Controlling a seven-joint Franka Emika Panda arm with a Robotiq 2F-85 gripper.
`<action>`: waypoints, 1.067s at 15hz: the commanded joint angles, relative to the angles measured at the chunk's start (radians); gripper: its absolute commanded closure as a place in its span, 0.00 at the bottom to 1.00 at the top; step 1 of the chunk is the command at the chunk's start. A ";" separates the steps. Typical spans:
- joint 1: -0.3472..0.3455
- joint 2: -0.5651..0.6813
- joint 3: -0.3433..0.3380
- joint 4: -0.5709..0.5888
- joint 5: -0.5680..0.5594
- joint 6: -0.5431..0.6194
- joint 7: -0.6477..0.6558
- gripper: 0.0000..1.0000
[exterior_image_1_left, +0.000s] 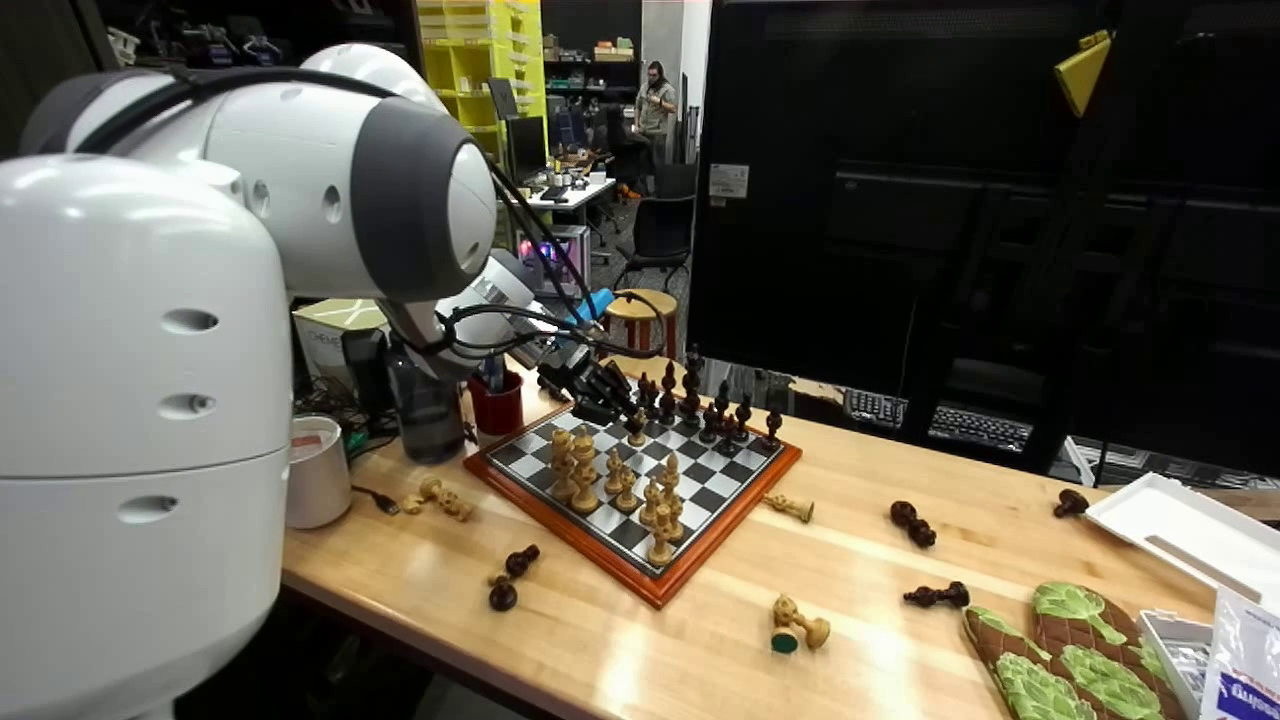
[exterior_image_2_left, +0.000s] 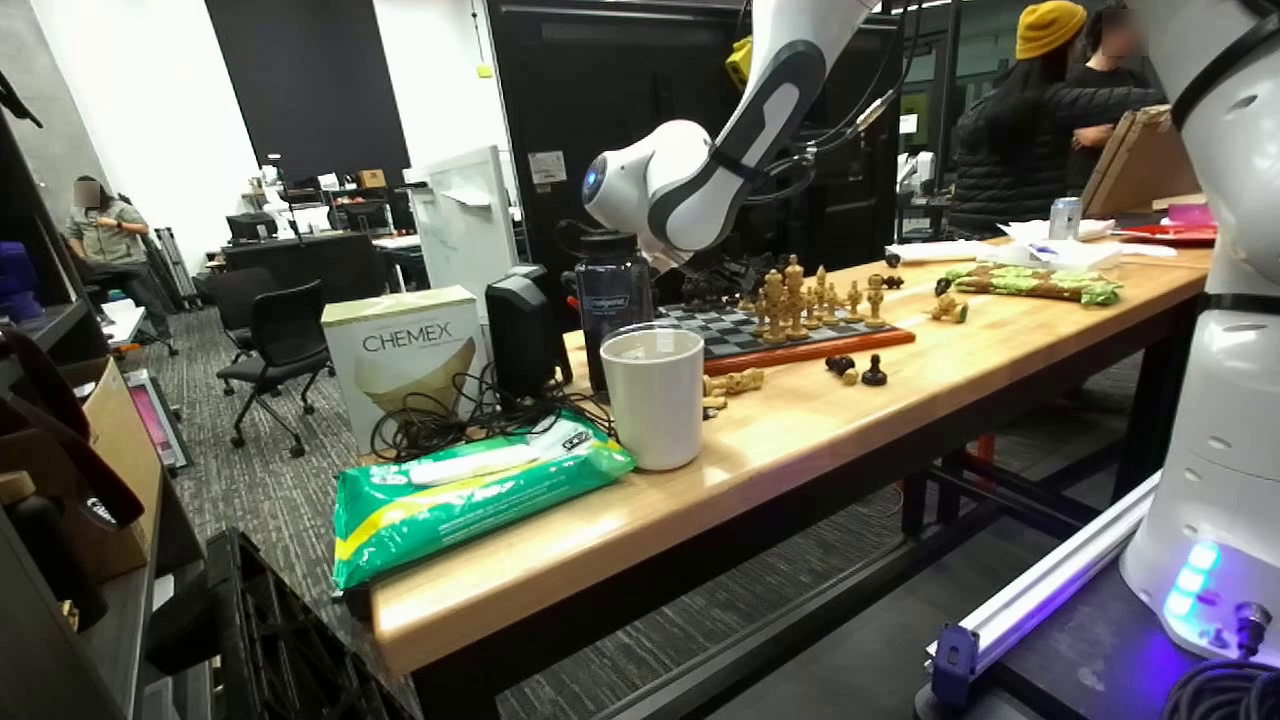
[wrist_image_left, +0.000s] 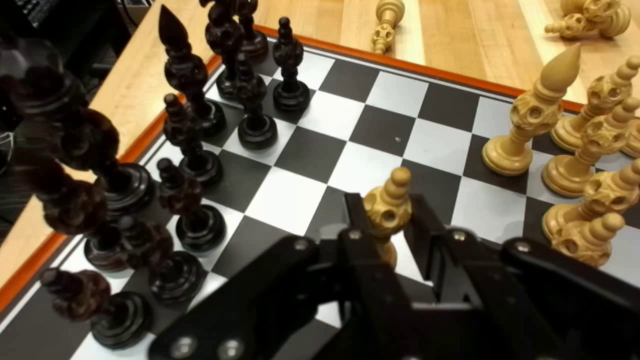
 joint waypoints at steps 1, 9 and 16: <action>0.002 0.012 0.011 0.016 -0.029 -0.042 0.048 0.94; -0.009 0.025 0.018 0.027 -0.005 -0.047 0.056 0.34; -0.049 -0.010 0.040 0.047 0.099 -0.002 -0.003 0.00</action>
